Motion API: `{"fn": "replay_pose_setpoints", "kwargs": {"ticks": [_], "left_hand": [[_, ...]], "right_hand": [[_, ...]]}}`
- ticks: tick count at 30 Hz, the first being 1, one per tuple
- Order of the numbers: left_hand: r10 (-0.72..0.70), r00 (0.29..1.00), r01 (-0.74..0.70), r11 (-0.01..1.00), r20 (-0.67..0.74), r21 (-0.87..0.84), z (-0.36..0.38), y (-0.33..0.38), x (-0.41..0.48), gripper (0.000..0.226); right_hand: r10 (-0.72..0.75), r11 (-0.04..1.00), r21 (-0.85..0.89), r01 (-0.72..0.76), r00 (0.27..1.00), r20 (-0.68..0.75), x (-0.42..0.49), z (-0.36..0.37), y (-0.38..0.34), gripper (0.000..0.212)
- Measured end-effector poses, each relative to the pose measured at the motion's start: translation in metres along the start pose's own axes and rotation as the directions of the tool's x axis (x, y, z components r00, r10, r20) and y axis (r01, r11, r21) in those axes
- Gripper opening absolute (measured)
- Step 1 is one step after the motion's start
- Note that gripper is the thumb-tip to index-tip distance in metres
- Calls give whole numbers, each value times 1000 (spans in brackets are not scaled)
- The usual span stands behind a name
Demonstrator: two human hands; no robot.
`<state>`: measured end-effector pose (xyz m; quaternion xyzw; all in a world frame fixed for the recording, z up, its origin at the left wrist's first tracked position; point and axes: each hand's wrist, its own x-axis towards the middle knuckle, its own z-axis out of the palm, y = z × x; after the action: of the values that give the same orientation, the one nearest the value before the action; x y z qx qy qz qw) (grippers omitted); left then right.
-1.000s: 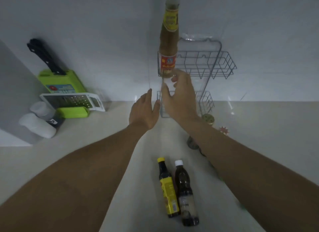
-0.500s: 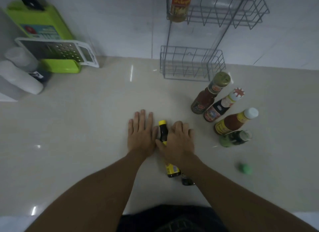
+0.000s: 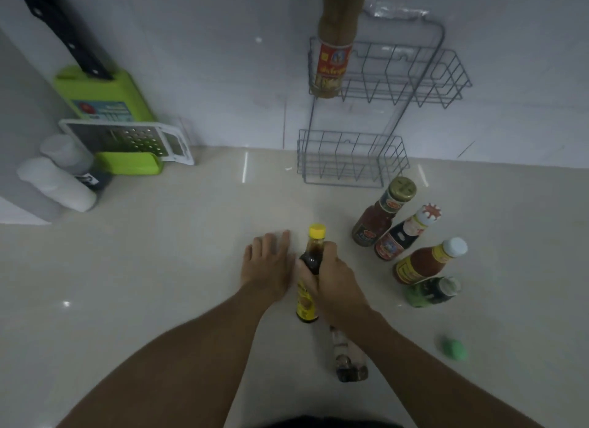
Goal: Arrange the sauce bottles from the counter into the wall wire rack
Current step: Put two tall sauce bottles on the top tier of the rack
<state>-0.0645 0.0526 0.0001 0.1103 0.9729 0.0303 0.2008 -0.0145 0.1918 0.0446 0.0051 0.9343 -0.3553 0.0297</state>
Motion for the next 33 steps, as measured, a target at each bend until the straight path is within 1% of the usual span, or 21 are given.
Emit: {"fn": "replay_pose_setpoints", "kwargs": {"ticks": [1, 2, 4, 6, 9, 11, 13, 16, 18, 21, 23, 26, 30, 33], "left_hand": [[-1, 1000, 1, 998, 9, -56, -10, -1, 6, 67], [-7, 1000, 10, 992, 19, -123, -21, -2, 13, 65], [-17, 1000, 17, 972, 5, -235, -47, -1, 27, 63], [-23, 998, 2, 952, -64, -307, -78, 3, 39, 63], [-37, 982, -45, 904, -183, -426, -131, 14, 56, 62], [-42, 963, -106, 846, -265, -522, -165, 21, 66, 63], [-56, 936, -174, 786, -348, -593, -195, 30, 75, 64], [-47, 891, -273, 739, -451, -617, -232, 39, 86, 62], [-22, 868, -329, 723, -496, -608, -246, 41, 95, 60], [-29, 870, -347, 674, -493, -652, -248, 41, 106, 53], [-50, 874, -346, 635, -484, -691, -245, 43, 108, 50], [-80, 866, -352, 602, -493, -717, -245, 44, 110, 49], [-88, 860, -355, 605, -503, -713, -245, 45, 111, 47], [-84, 860, -355, 610, -503, -709, -244, 45, 112, 47]], "right_hand": [[17, 995, 100, -20, 1000, 26, 7, -9, -5, 27], [9, 988, 153, -11, 1000, 15, 15, -17, -10, 25], [-50, 979, 196, 61, 997, -64, 32, -39, -25, 23], [-115, 960, 237, 148, 982, -150, 54, -64, -43, 24], [-173, 909, 323, 262, 944, -279, 93, -110, -68, 24], [-219, 882, 319, 348, 899, -379, 119, -141, -83, 25], [-242, 864, 299, 405, 856, -457, 144, -172, -95, 28], [-288, 843, 247, 477, 790, -542, 178, -210, -107, 29], [-305, 834, 215, 508, 750, -587, 197, -227, -113, 29], [-335, 836, 172, 521, 733, -592, 219, -239, -117, 25], [-363, 830, 172, 530, 748, -555, 228, -239, -115, 21], [-363, 852, 187, 489, 809, -462, 236, -233, -108, 25], [-272, 892, 266, 364, 905, -327, 235, -224, -94, 36], [-211, 889, 349, 297, 942, -263, 232, -220, -87, 37]]}}
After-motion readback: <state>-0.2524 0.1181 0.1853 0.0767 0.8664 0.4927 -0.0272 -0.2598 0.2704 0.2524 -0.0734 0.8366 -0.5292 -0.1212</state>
